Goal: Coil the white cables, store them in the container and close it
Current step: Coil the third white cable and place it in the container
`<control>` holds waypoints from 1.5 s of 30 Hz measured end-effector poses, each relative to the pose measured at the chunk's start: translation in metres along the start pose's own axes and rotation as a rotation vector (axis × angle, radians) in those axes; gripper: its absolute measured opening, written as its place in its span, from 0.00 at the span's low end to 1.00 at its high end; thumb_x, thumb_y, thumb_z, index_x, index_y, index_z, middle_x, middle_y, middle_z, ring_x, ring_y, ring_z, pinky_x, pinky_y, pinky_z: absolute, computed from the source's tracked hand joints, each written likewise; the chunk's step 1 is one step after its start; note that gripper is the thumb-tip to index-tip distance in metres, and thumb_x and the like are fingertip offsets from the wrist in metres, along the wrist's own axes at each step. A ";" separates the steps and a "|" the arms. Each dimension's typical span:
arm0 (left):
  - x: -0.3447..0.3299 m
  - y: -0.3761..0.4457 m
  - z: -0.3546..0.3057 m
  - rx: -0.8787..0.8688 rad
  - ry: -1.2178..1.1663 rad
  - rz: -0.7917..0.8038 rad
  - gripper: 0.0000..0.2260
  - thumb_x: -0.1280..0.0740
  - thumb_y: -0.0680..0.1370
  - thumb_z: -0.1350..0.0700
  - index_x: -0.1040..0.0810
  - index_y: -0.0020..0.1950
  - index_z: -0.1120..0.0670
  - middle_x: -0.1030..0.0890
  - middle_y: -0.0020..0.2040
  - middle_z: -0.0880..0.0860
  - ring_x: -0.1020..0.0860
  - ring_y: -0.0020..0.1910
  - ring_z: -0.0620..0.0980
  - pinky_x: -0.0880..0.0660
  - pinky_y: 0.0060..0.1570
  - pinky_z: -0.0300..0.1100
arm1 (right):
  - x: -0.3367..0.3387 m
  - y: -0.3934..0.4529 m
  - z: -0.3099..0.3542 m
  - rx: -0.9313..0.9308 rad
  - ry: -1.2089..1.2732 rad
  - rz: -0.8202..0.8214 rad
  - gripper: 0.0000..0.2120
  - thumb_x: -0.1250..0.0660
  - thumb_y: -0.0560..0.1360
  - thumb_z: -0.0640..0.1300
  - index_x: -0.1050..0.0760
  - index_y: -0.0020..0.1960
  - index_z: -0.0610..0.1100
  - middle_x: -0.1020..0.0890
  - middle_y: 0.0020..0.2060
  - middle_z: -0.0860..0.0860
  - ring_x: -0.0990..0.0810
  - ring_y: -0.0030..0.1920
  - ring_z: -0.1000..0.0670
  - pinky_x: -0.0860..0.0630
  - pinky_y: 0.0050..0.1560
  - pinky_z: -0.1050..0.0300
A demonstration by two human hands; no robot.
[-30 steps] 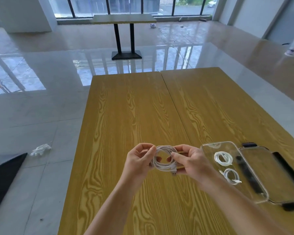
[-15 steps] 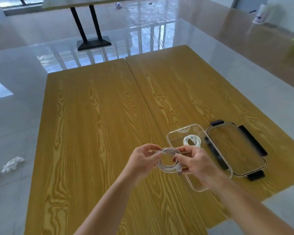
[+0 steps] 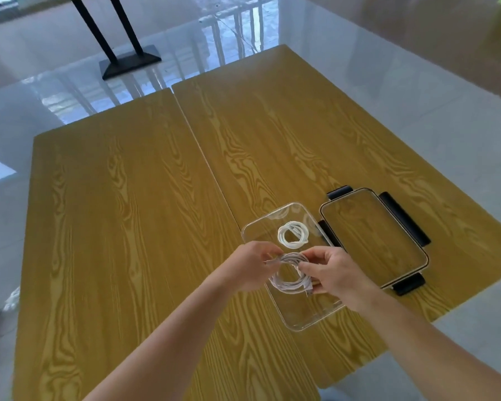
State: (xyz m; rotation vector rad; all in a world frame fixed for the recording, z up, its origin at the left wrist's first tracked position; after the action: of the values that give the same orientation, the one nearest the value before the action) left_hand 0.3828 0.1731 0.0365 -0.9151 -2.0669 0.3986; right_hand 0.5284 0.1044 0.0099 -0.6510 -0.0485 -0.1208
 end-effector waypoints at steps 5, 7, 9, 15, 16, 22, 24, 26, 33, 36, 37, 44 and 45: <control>-0.029 0.027 -0.005 0.001 0.180 0.135 0.12 0.38 0.80 0.53 0.24 0.62 0.44 0.20 0.50 0.46 0.21 0.41 0.45 0.22 0.37 0.40 | 0.010 0.014 -0.026 -0.079 -0.080 0.026 0.04 0.28 0.76 0.39 0.17 0.49 0.45 0.15 0.41 0.46 0.15 0.40 0.50 0.15 0.43 0.49; -0.041 0.036 -0.002 0.002 0.264 0.181 0.12 0.37 0.79 0.53 0.25 0.63 0.45 0.20 0.50 0.48 0.18 0.45 0.49 0.19 0.44 0.46 | 0.012 0.021 -0.037 -0.111 -0.124 0.036 0.04 0.27 0.76 0.41 0.17 0.50 0.46 0.14 0.44 0.46 0.14 0.44 0.47 0.15 0.44 0.49; -0.051 0.045 0.003 -0.015 0.365 0.218 0.14 0.38 0.78 0.55 0.25 0.64 0.45 0.20 0.50 0.49 0.18 0.45 0.50 0.18 0.46 0.49 | 0.012 0.028 -0.046 -0.132 -0.166 0.041 0.04 0.26 0.75 0.43 0.16 0.50 0.48 0.13 0.45 0.46 0.14 0.47 0.46 0.15 0.44 0.50; -0.072 0.069 0.010 -0.002 0.586 0.291 0.12 0.41 0.75 0.64 0.22 0.49 0.49 0.20 0.42 0.51 0.23 0.35 0.49 0.26 0.29 0.42 | 0.014 0.044 -0.063 -0.194 -0.217 0.042 0.04 0.25 0.74 0.44 0.16 0.49 0.49 0.13 0.45 0.49 0.13 0.47 0.47 0.14 0.44 0.48; -0.074 0.070 0.010 0.007 0.604 0.296 0.12 0.40 0.75 0.64 0.22 0.48 0.50 0.20 0.41 0.51 0.25 0.33 0.49 0.28 0.28 0.41 | 0.013 0.046 -0.065 -0.202 -0.229 0.046 0.04 0.25 0.74 0.44 0.16 0.49 0.50 0.13 0.44 0.49 0.13 0.47 0.47 0.14 0.45 0.47; -0.087 0.083 0.019 0.043 0.645 0.344 0.13 0.39 0.72 0.67 0.19 0.48 0.53 0.21 0.39 0.51 0.27 0.32 0.50 0.30 0.27 0.40 | 0.011 0.053 -0.068 -0.194 -0.414 0.053 0.04 0.25 0.74 0.44 0.16 0.49 0.50 0.13 0.42 0.51 0.13 0.42 0.50 0.14 0.41 0.51; -0.089 0.086 0.021 0.051 0.655 0.342 0.12 0.38 0.72 0.68 0.19 0.48 0.56 0.23 0.37 0.52 0.29 0.31 0.50 0.32 0.27 0.41 | 0.010 0.055 -0.068 -0.181 -0.489 0.050 0.02 0.26 0.74 0.44 0.17 0.46 0.47 0.13 0.41 0.48 0.13 0.42 0.47 0.14 0.41 0.49; -0.091 0.089 0.023 0.063 0.666 0.335 0.09 0.38 0.72 0.68 0.20 0.45 0.59 0.25 0.36 0.52 0.30 0.30 0.50 0.34 0.26 0.40 | 0.010 0.058 -0.068 -0.165 -0.582 0.043 0.02 0.27 0.73 0.45 0.18 0.43 0.47 0.14 0.39 0.48 0.13 0.41 0.46 0.14 0.42 0.46; -0.102 0.097 0.030 0.075 0.708 0.309 0.09 0.33 0.72 0.67 0.31 0.39 0.56 0.24 0.38 0.54 0.27 0.31 0.49 0.32 0.26 0.39 | 0.010 0.060 -0.070 -0.141 -0.789 0.106 0.06 0.31 0.77 0.42 0.16 0.51 0.47 0.19 0.36 0.54 0.21 0.34 0.55 0.26 0.32 0.62; -0.104 0.101 0.031 0.051 0.737 0.310 0.12 0.31 0.72 0.65 0.32 0.35 0.55 0.25 0.37 0.53 0.27 0.32 0.49 0.31 0.26 0.39 | 0.009 0.063 -0.072 -0.146 -0.843 0.102 0.07 0.30 0.77 0.41 0.16 0.53 0.46 0.18 0.41 0.53 0.19 0.39 0.53 0.23 0.37 0.61; -0.105 0.102 0.031 0.040 0.750 0.311 0.13 0.29 0.71 0.63 0.32 0.34 0.54 0.25 0.37 0.53 0.26 0.33 0.49 0.32 0.26 0.39 | 0.009 0.064 -0.074 -0.146 -0.867 0.094 0.07 0.30 0.77 0.41 0.16 0.53 0.45 0.16 0.43 0.51 0.18 0.42 0.51 0.19 0.42 0.58; -0.104 0.104 0.027 0.020 0.757 0.337 0.11 0.23 0.70 0.55 0.23 0.43 0.56 0.21 0.38 0.52 0.21 0.40 0.52 0.27 0.31 0.41 | 0.009 0.070 -0.081 -0.169 -0.922 0.054 0.08 0.28 0.75 0.46 0.17 0.52 0.44 0.15 0.44 0.49 0.16 0.43 0.49 0.16 0.46 0.54; -0.103 0.104 0.026 0.018 0.753 0.337 0.11 0.23 0.70 0.54 0.23 0.43 0.56 0.22 0.38 0.51 0.21 0.40 0.52 0.26 0.33 0.41 | 0.009 0.070 -0.081 -0.175 -0.918 0.059 0.08 0.28 0.75 0.46 0.17 0.52 0.44 0.15 0.45 0.49 0.16 0.43 0.49 0.16 0.47 0.53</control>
State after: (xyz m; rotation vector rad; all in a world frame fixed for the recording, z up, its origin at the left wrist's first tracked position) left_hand 0.4514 0.1705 -0.0949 -1.1834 -1.2269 0.1959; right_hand 0.5468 0.1100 -0.0961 -0.8383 -0.9102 0.2429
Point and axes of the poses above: each hand's wrist, its own y-axis towards the middle knuckle, its own x-axis out of the back of the hand, z = x × y, the point moved 9 cm from there along y, towards the middle knuckle
